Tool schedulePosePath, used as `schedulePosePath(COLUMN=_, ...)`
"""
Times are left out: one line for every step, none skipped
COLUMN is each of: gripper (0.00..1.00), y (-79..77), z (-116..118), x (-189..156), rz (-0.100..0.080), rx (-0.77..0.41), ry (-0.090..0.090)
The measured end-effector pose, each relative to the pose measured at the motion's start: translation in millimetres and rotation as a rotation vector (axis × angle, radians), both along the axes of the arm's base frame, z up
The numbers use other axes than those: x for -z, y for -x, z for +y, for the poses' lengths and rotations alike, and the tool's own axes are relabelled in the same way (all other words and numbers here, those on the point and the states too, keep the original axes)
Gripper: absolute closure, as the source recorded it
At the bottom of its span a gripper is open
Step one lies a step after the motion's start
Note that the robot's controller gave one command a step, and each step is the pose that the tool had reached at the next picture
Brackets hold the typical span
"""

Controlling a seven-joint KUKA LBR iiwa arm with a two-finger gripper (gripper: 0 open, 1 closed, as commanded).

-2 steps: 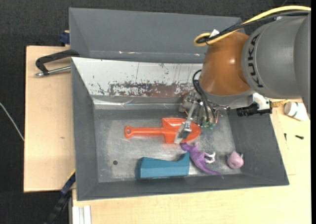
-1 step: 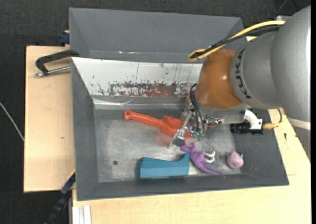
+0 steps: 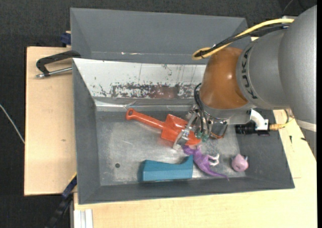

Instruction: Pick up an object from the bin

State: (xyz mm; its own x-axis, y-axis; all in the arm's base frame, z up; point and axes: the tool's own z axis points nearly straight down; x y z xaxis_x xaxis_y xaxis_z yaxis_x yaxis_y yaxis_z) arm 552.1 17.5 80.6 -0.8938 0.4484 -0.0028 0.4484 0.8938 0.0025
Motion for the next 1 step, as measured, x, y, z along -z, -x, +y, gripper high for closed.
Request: schedulePosePath(gripper=1.0, y=0.0, z=0.0, x=0.0, rz=0.0, rx=0.0, ry=0.0)
